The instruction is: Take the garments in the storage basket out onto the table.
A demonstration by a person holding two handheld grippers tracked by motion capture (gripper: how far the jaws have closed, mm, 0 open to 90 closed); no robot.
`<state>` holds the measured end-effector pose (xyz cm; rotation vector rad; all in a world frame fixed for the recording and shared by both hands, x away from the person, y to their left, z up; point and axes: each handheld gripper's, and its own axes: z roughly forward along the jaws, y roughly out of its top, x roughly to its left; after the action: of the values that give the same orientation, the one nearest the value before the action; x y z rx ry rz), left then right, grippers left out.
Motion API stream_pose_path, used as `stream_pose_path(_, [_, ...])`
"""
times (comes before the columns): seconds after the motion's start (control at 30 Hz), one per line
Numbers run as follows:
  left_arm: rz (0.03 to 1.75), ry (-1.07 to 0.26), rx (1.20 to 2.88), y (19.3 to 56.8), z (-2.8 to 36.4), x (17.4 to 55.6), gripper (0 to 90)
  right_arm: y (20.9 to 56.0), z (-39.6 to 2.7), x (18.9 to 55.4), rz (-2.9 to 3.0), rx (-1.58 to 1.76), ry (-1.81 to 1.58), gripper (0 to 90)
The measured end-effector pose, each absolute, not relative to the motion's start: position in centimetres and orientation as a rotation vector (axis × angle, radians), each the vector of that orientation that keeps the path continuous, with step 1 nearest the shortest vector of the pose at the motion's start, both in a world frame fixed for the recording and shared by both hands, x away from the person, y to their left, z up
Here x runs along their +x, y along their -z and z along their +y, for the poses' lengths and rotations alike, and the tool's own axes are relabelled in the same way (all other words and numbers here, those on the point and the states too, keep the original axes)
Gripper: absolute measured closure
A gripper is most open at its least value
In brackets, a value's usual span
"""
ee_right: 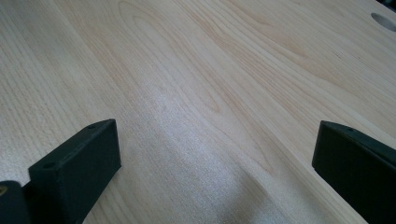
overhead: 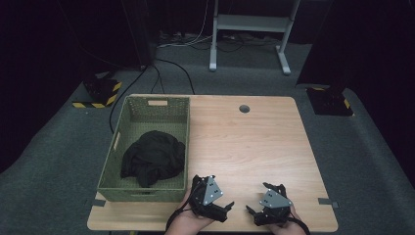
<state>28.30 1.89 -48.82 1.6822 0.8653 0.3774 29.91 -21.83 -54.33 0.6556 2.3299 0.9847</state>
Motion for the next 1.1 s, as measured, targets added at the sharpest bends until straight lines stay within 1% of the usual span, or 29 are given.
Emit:
stream_pose_path(0.47, [0.872, -0.387, 1.647, 47.0, 3.4, 28.0, 0.9, 54.3, -21.8, 29.8, 2.328, 0.642, -0.979, 0.9])
stream_pose_path(1.1, [0.912, -0.421, 1.565, 45.0, 6.8, 28.0, 1.0, 54.3, -21.8, 29.8, 2.326, 0.646, -0.982, 0.9])
